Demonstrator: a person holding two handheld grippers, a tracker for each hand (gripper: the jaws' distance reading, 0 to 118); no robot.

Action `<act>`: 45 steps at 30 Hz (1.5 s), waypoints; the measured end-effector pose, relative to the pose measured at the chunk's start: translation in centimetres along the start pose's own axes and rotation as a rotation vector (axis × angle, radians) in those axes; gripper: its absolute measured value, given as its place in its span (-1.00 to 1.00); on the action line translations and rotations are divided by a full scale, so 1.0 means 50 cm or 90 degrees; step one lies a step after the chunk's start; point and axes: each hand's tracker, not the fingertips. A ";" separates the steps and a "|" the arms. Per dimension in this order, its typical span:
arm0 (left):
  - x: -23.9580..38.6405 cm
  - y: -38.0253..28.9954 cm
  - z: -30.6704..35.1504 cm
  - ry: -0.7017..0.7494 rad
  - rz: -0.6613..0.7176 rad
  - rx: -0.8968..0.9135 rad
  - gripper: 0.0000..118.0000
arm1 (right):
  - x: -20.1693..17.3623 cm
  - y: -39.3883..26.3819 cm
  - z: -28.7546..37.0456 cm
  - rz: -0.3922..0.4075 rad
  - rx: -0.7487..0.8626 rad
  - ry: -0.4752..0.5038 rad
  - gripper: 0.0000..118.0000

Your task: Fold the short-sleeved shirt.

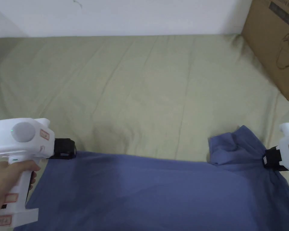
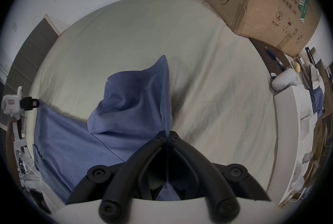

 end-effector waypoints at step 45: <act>-0.138 -0.543 0.245 -0.126 0.036 0.052 -0.78 | 0.009 -0.529 0.188 0.018 0.018 0.078 -0.95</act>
